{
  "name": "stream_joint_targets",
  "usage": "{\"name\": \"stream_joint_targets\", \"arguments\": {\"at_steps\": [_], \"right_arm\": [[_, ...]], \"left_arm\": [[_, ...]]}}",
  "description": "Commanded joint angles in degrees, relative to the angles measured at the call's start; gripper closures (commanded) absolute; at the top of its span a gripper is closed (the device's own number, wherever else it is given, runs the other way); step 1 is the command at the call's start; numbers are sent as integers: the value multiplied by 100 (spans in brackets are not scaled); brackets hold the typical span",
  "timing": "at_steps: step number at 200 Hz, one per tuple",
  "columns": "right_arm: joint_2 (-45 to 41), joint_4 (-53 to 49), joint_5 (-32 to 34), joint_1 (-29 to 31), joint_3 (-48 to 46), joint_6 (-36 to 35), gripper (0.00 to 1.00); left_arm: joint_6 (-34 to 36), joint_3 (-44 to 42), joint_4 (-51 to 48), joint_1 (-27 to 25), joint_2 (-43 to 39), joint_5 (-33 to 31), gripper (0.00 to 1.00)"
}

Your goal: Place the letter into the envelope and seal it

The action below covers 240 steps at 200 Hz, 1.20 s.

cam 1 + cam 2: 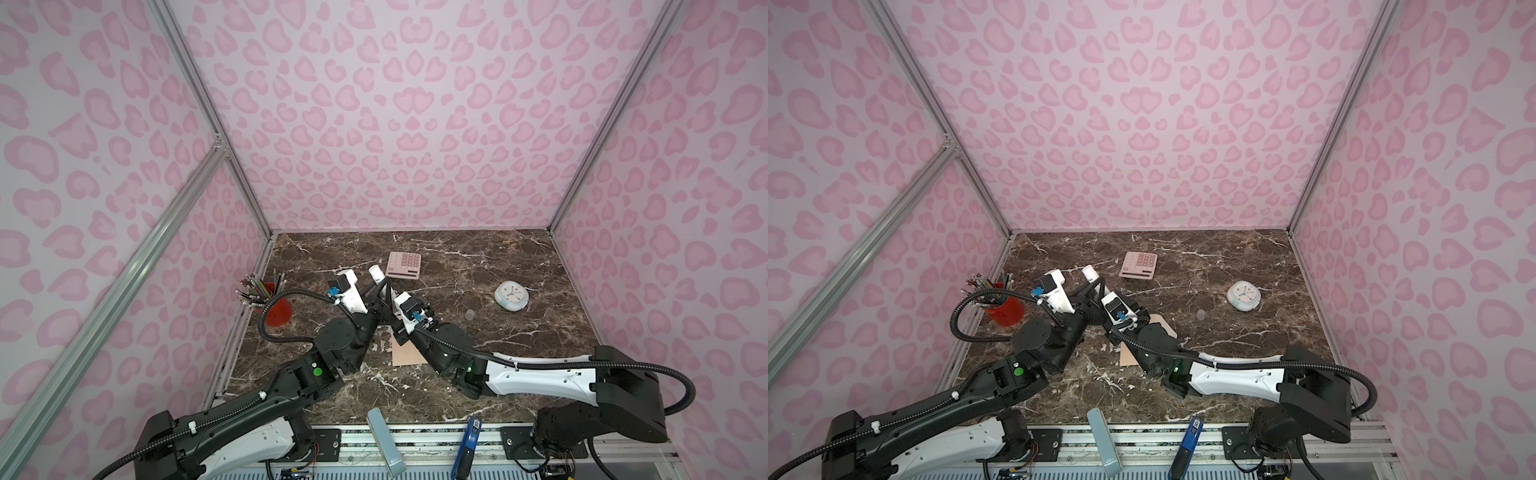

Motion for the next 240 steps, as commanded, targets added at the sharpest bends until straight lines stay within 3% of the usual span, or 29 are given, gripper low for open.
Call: {"name": "stream_joint_targets", "arguments": {"at_steps": [1,45,181,210,240], "right_arm": [[51,389,-65,2,0,95,54],[61,402,-93,-16,43,135,56],[-60,151,-291,-42,40,393,81],[-296,-90,-589,-93,3,689,84],[-611,-583,-1040,-143,-39,969,86]], "left_arm": [[-66,-18,325,0,-2,46,96],[-75,-32,332,0,11,85,96],[-43,5,258,2,55,338,96],[127,-105,403,7,-100,793,96],[413,-225,440,50,-387,1729,96]]}}
